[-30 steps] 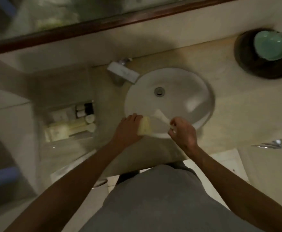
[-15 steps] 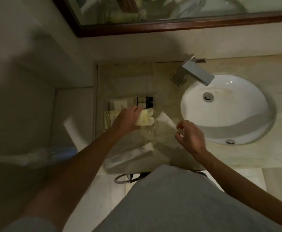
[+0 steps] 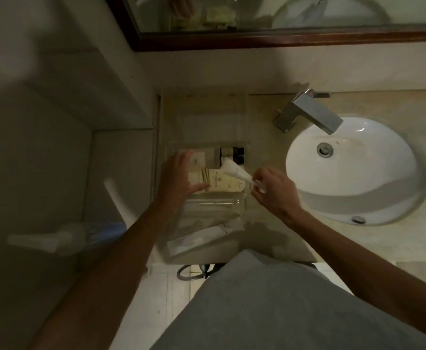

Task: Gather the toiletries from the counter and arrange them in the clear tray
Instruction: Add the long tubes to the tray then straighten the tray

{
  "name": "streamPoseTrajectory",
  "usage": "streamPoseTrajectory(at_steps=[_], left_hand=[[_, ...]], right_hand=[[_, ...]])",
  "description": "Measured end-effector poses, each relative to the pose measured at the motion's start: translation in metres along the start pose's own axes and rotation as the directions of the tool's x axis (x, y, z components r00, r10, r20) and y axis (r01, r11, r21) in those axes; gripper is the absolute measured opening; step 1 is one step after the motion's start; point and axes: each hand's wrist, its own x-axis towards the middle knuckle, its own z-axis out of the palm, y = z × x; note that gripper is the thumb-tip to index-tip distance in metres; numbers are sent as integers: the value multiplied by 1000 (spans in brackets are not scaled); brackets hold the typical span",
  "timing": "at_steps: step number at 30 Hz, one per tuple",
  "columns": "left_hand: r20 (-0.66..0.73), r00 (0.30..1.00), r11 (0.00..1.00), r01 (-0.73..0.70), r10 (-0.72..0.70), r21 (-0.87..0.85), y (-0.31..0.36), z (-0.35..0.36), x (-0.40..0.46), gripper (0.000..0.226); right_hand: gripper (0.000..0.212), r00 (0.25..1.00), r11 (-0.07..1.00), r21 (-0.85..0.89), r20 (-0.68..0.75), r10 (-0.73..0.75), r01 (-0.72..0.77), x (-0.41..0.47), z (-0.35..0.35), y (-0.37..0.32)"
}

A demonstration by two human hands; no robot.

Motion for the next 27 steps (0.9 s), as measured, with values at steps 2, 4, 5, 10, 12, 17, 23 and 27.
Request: streamPoseTrajectory(at_steps=[2, 4, 5, 10, 12, 17, 23, 27], left_hand=[[-57, 995, 996, 81, -83, -49, -20, -4, -11, 97], [-86, 985, 988, 143, -148, -60, -35, -7, -22, 95], [-119, 976, 983, 175, -181, -62, -41, -7, -28, 92], [-281, 895, 938, 330, -346, -106, -28, 0, -59, 52], [-297, 900, 948, 308, -319, -85, -22, 6, -74, 40], [170, 968, 945, -224, 187, 238, -21, 42, -113, 34], [423, 877, 947, -300, 226, 116, 2, 62, -126, 61], [429, 882, 949, -280, 194, 146, 11, 63, -122, 48]], right_hand=[[26, 997, 997, 2, 31, -77, 77, 21, 9, -25], [25, 988, 988, -27, 42, -151, 152, 43, 16, -47], [24, 982, 982, -36, 42, -185, 187, 53, 19, -58], [28, 954, 954, -63, 84, -286, 292, 85, 40, -86], [39, 941, 950, -117, 217, -261, 291, 88, 50, -83], [52, 955, 948, -179, 192, -228, 262, 73, 49, -56], [42, 893, 880, -178, 189, -408, 440, 19, 42, -30], [51, 771, 758, -254, 435, -465, 600, -19, 63, -20]])
